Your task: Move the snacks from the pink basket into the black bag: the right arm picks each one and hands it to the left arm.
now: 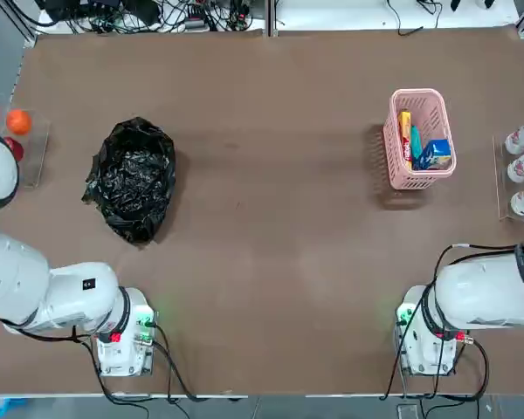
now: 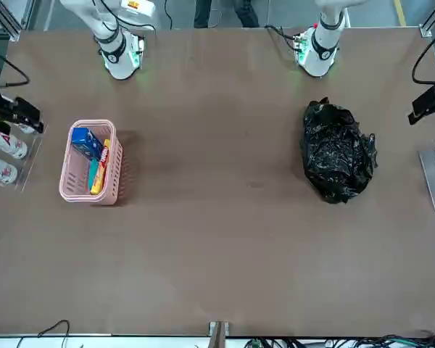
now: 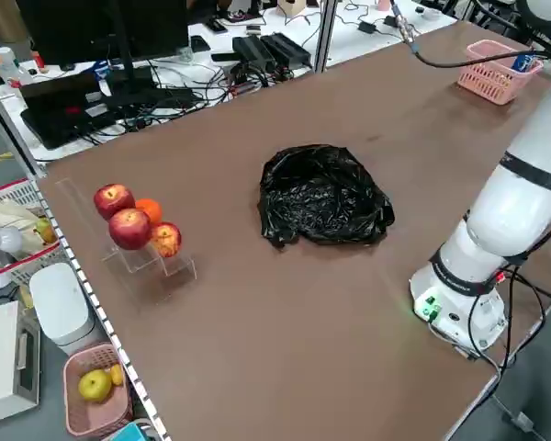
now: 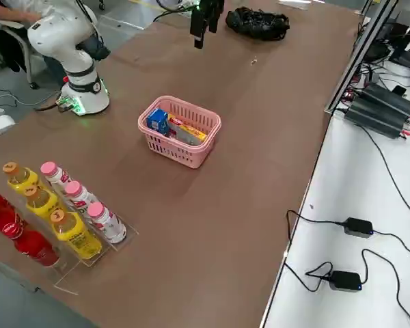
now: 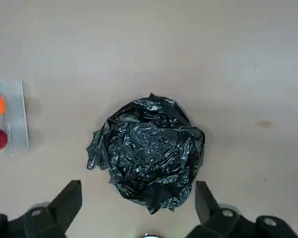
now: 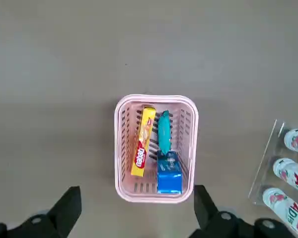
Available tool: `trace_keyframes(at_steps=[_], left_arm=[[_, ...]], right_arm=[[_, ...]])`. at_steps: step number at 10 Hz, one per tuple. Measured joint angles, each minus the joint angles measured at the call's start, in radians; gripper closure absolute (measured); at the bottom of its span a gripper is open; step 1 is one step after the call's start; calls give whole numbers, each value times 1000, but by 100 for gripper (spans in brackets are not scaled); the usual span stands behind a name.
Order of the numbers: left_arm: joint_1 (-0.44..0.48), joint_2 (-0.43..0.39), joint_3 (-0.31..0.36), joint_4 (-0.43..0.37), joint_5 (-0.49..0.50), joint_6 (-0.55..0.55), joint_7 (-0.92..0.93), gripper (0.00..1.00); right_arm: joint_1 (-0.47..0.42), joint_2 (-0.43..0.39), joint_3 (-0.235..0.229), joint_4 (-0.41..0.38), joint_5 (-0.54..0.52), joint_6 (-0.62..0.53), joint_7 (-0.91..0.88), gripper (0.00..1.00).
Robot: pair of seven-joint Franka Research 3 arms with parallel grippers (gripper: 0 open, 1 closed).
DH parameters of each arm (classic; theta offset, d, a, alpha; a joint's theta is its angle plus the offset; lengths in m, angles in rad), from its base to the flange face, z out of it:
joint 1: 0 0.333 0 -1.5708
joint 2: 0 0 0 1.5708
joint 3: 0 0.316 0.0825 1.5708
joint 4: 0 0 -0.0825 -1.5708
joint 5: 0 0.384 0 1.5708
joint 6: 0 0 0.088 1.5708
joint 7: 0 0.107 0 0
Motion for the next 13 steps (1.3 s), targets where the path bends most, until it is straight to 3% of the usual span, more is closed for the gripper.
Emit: trace_keyframes(at_steps=[5,8,10,13], left_arm=[[2,6,3,-1,0,0,-5,0],[-3,47,2,-2,0,1,-5,0],[-2,52,2,-2,0,1,-5,0],[-3,53,2,-2,0,1,-6,0]], right_arm=[[-9,4,-5,-324,-1,374,-48,0],[-18,-34,-10,-492,-1,518,-77,0],[-18,-121,-10,-646,-1,574,-78,0],[-52,-199,-15,-764,-2,581,-106,0]])
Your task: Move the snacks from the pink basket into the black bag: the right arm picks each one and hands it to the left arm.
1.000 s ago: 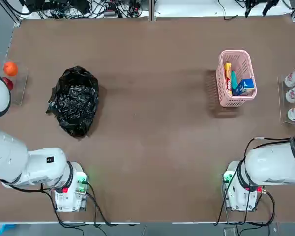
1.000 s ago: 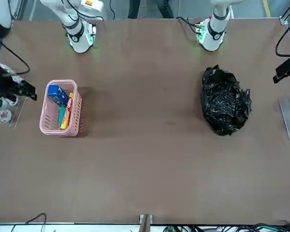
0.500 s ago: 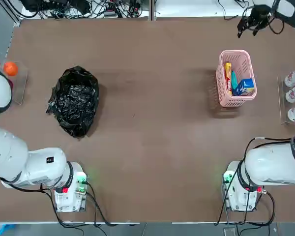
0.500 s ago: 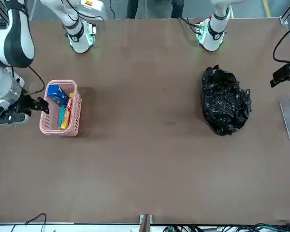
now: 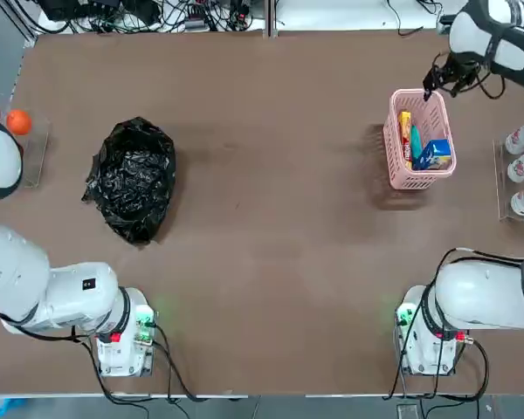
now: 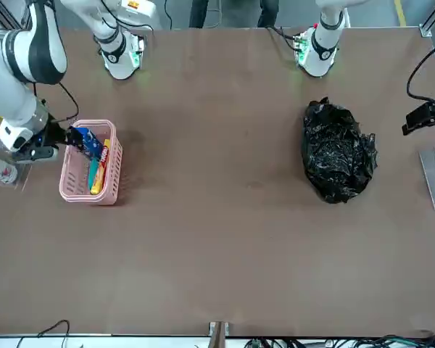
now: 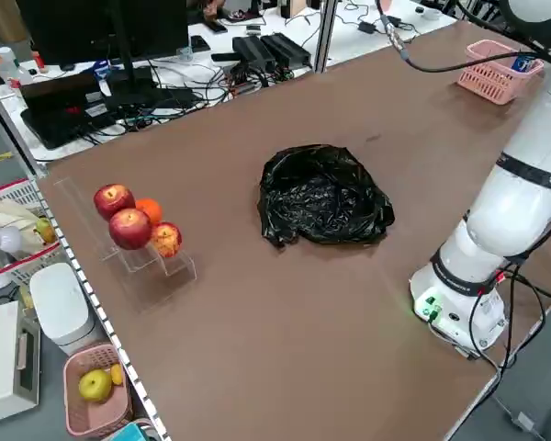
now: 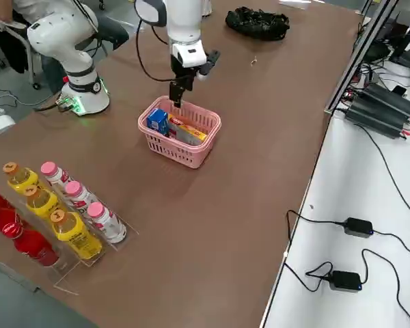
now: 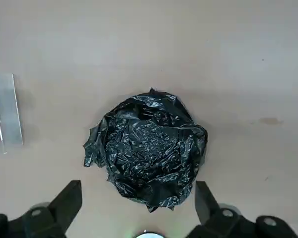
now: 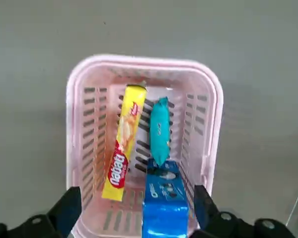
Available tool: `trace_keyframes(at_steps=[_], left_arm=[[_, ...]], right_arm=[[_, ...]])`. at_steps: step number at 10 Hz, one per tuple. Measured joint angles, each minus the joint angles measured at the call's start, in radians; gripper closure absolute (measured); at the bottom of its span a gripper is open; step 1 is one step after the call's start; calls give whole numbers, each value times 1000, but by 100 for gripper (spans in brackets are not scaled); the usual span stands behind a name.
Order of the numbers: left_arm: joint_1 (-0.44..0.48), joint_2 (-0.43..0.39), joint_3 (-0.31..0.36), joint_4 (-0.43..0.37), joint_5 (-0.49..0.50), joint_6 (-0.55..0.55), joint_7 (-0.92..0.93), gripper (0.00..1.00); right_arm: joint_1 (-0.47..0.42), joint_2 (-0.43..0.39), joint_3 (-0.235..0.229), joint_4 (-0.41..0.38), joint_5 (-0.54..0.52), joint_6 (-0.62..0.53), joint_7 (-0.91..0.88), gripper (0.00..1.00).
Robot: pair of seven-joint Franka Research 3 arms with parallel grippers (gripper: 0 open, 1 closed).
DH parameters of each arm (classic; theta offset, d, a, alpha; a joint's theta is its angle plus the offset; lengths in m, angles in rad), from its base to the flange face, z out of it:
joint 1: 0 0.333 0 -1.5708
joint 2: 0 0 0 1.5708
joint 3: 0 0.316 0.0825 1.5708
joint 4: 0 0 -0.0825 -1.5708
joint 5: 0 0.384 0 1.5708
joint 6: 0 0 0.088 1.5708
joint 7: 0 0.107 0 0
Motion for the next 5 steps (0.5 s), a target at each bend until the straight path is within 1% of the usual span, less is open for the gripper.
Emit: trace_keyframes(at_steps=[5], left_arm=[[2,0,0,4,0,1,-5,0]], right_arm=[[-110,-5,-3,-122,1,103,-108,0]])
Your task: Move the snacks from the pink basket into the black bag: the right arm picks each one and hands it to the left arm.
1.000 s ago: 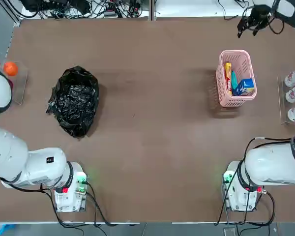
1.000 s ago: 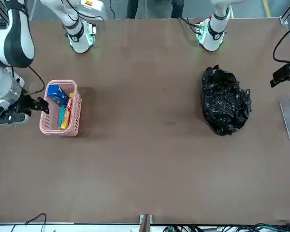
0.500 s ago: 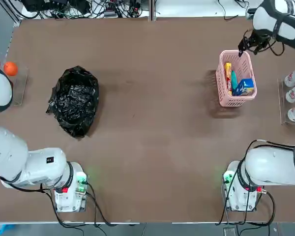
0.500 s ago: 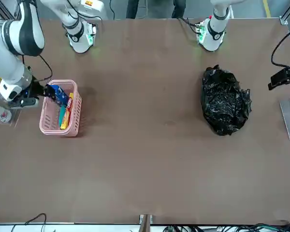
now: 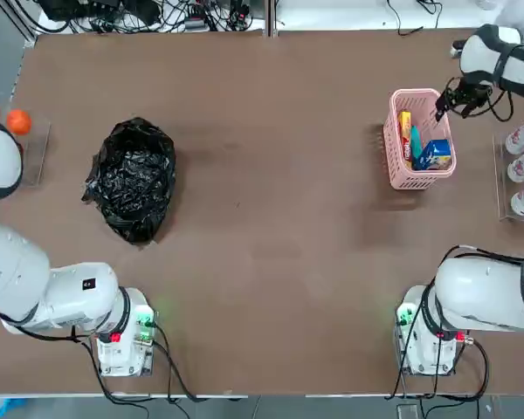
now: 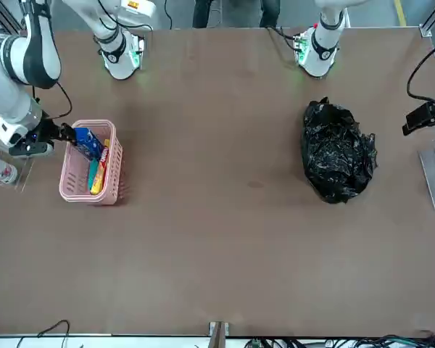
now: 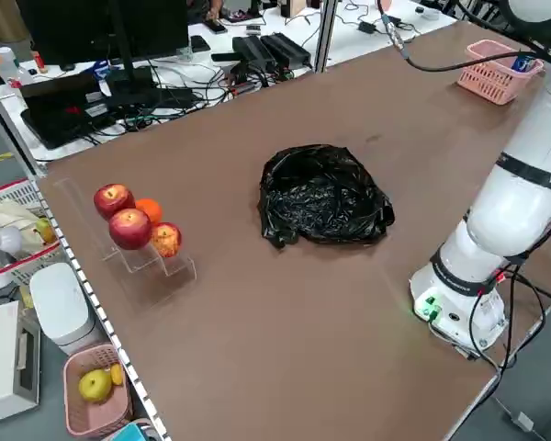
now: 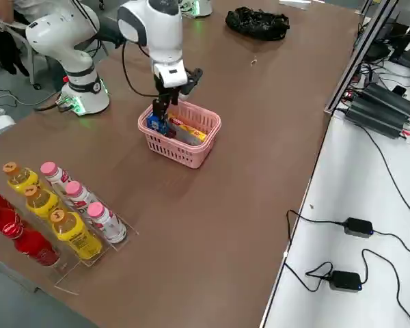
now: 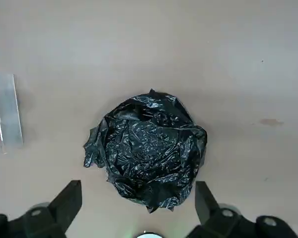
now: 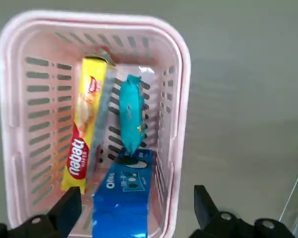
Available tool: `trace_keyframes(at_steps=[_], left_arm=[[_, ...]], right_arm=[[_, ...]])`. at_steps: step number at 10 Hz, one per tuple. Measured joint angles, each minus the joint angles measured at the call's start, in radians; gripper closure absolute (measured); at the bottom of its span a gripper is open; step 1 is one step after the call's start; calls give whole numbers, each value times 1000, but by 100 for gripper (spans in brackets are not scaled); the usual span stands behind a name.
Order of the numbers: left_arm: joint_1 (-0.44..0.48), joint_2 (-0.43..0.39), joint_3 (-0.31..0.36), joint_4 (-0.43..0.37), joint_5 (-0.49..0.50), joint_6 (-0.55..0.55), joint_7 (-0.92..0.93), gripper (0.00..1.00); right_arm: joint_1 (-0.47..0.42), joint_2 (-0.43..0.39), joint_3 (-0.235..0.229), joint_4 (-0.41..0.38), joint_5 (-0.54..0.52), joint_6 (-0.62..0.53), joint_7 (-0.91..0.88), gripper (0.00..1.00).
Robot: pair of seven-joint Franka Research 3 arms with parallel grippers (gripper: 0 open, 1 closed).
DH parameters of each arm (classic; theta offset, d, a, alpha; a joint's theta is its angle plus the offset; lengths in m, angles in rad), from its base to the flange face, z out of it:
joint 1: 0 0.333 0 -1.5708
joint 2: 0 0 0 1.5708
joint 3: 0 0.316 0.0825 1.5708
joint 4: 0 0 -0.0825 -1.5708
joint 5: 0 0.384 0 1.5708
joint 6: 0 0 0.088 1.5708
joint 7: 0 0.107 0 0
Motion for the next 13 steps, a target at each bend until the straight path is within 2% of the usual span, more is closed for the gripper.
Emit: trace_keyframes(at_steps=[7,13], left_arm=[[3,-3,5,4,0,1,-4,0],[-10,2,-4,2,-34,1,-14,0]], right_arm=[[-12,-43,-4,-135,70,49,-2,0],[11,-47,12,-154,74,78,-2,0]])
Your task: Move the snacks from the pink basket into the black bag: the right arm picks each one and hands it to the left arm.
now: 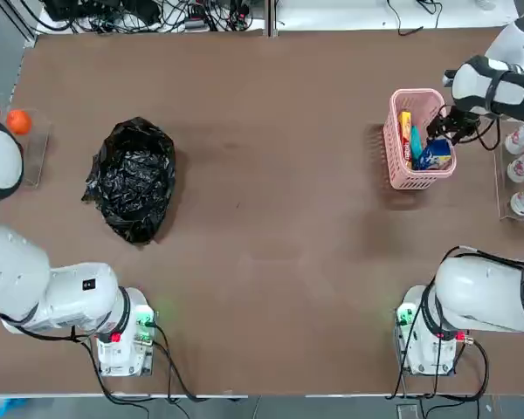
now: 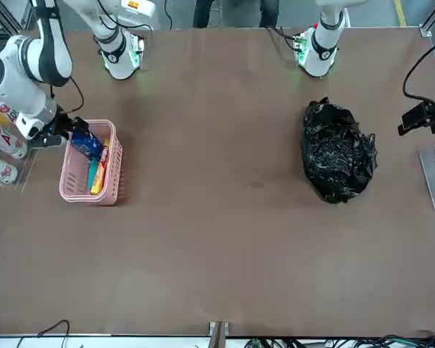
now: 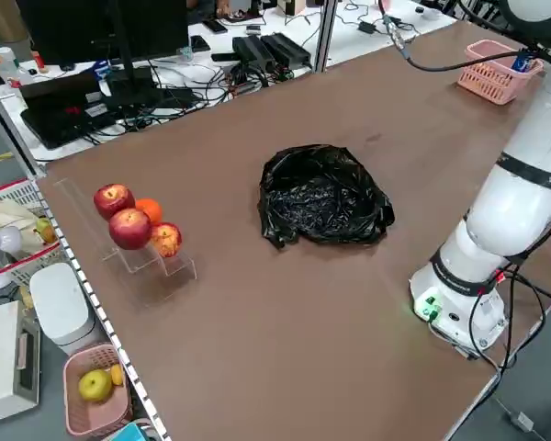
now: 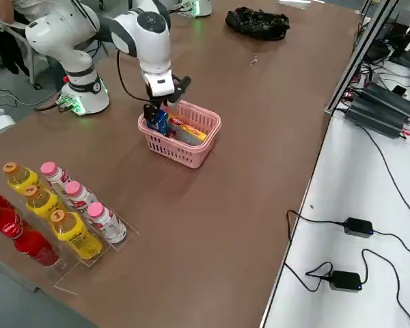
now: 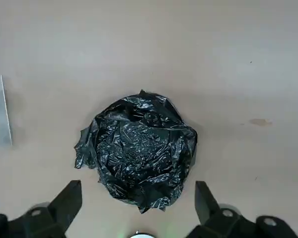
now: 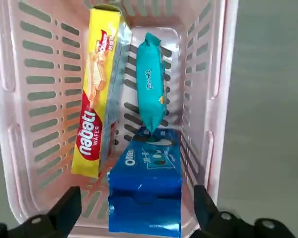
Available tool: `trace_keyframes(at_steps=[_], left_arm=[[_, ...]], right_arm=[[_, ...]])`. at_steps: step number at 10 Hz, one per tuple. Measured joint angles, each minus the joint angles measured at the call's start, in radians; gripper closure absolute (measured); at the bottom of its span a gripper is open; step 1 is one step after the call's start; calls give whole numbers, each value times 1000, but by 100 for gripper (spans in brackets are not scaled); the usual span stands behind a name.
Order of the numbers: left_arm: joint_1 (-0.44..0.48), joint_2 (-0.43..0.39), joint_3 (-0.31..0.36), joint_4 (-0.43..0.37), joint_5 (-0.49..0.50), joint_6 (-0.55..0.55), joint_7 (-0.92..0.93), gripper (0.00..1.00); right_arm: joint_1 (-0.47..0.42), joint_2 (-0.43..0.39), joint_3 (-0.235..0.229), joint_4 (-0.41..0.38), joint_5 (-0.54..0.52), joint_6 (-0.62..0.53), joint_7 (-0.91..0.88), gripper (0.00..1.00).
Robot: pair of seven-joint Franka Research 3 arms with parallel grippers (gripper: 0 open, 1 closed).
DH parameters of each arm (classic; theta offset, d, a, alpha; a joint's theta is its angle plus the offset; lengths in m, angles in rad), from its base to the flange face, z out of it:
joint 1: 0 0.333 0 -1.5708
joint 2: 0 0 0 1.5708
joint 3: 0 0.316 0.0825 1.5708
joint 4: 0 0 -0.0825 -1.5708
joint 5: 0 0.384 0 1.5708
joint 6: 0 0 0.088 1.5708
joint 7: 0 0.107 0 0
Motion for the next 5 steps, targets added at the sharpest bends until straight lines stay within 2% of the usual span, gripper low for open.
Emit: trace_keyframes(at_steps=[5], left_arm=[[18,0,12,-1,-10,0,-7,0]], right_arm=[[23,0,2,-13,-1,38,-2,0]])
